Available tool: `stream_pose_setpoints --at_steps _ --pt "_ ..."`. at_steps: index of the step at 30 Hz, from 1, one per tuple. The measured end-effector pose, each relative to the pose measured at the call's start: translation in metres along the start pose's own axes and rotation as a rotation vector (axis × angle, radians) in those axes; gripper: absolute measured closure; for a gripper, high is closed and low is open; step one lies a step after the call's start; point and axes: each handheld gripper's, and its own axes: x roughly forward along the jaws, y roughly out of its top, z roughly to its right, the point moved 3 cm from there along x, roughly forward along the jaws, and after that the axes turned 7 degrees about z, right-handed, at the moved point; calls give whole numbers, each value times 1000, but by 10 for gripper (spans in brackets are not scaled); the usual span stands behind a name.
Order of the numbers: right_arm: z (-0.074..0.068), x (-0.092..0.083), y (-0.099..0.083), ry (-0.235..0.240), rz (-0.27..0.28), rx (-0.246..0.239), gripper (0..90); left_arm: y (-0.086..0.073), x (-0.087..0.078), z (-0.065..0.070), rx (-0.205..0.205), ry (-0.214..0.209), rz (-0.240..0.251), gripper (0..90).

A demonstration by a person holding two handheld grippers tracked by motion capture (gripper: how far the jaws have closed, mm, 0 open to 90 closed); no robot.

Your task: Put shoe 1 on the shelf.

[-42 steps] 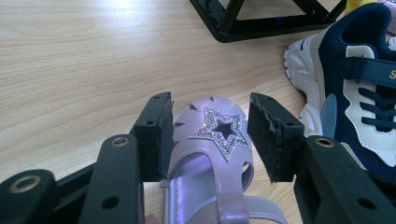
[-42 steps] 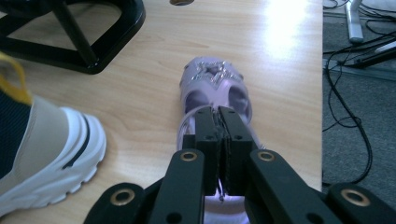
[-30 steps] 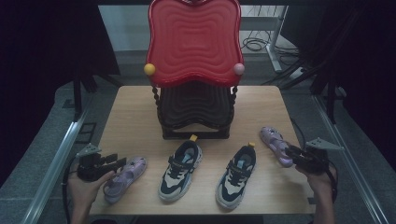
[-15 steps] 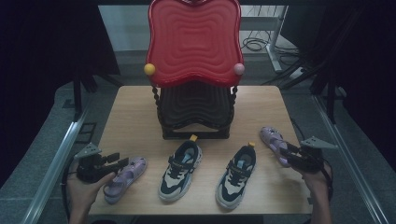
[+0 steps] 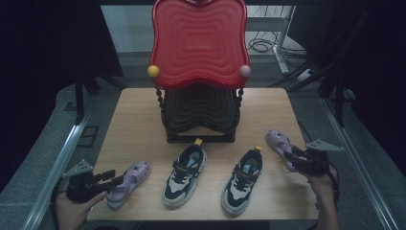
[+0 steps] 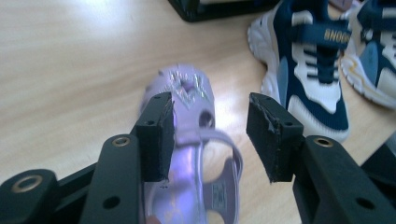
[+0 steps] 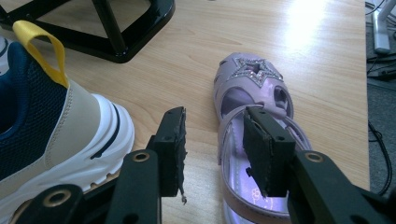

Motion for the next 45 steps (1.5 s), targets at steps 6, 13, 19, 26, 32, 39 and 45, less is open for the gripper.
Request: stream_pose_setpoints --at_steps 6,13,19,26,32,39,45 --pt "3 -3 -1 -5 6 10 597 -11 2 4 10 -9 -30 524" --pt "6 -3 -2 -11 4 15 595 -24 3 14 68 -7 -95 540" --pt "5 -2 -2 -11 0 14 593 -31 17 17 107 -8 -170 615" --pt "7 -2 -3 -13 -6 19 592 -32 24 19 131 -10 -219 813" --pt "8 0 -2 -20 -15 20 591 -31 23 18 128 4 -229 857" --pt "11 16 -6 -4 -132 16 576 -32 23 16 111 -3 -218 862" --pt "15 27 -9 5 -185 23 614 -33 23 16 106 -3 -212 862"
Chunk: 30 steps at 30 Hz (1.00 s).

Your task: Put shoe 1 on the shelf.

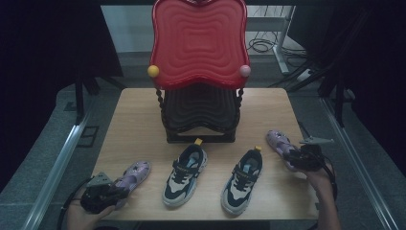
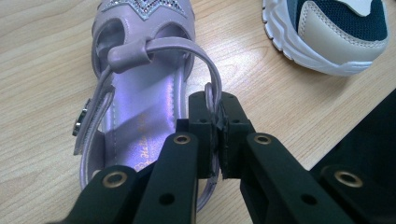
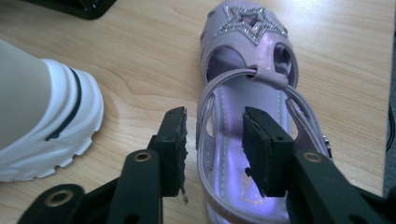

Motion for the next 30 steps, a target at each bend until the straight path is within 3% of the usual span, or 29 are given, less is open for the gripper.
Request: stream_pose_setpoints --at_steps 5,10,17,24,30 --pt "3 9 3 24 -49 5 719 -1 0 0 -6 1 5 862" --pt "2 10 4 63 -63 7 834 -1 0 0 -11 0 10 864" --pt "5 9 6 76 -80 7 863 -1 -3 -1 -17 13 23 870" --pt "10 3 8 55 -55 16 867 8 -9 -5 -33 31 59 872" --pt "11 -1 11 58 -21 18 867 17 -19 -13 -51 59 124 872"
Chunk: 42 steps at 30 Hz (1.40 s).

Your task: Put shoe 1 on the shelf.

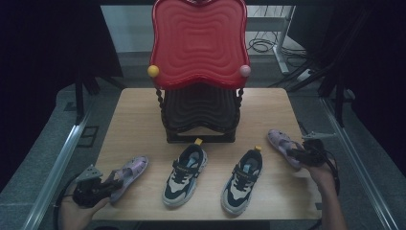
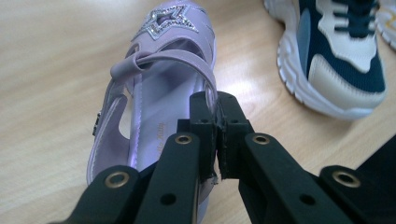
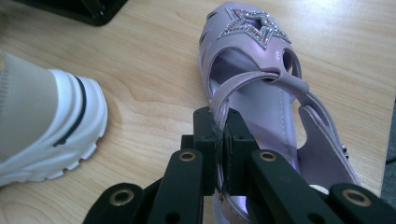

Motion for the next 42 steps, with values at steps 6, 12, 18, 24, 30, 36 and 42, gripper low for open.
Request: stream_pose_setpoints --at_steps 6,12,18,24,30,36,42 --pt "-3 -9 6 9 43 7 868 12 -10 -5 -13 10 61 872" --pt "-8 -18 10 28 94 21 867 19 -13 -9 -37 0 102 871" --pt "-9 -24 9 24 131 28 867 25 -10 -13 -52 5 131 871" --pt "-10 -32 6 20 172 49 867 30 -10 -14 -55 9 149 871" --pt "-12 -40 5 22 190 49 867 36 -12 -15 -55 13 165 871" --pt "-28 -54 9 47 239 30 867 50 -14 -12 -38 11 193 870" --pt "-37 -62 11 56 260 26 867 65 -14 -7 -20 4 220 870"
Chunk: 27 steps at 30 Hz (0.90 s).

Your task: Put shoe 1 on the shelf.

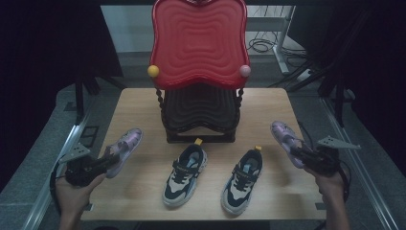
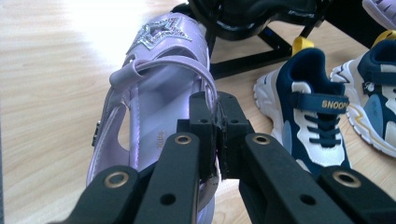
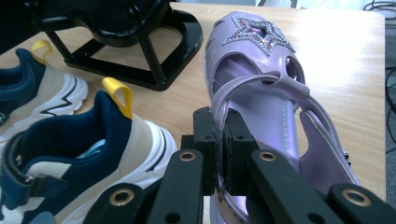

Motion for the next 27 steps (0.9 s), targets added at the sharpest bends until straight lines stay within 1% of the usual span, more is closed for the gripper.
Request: stream_pose_setpoints --at_steps 2,4,13,15,18,24,26,27 --pt "-3 -2 2 1 13 -6 867 2 2 1 1 -2 6 870" --pt "-7 -4 5 13 29 -7 867 6 4 2 0 -7 13 870" --pt "-18 -6 11 33 55 -19 867 15 8 6 9 -19 32 869" --pt "-21 -7 13 51 65 -10 867 17 9 8 11 -24 35 869" --pt "-27 -6 17 69 72 -35 867 17 11 8 12 -26 33 869" --pt "-36 -4 22 88 77 -50 867 20 14 10 17 -30 38 869" --pt "-42 -3 25 96 85 -55 867 24 16 13 20 -40 44 869" --pt "-42 -3 25 96 85 -55 867 24 16 13 20 -40 44 869"
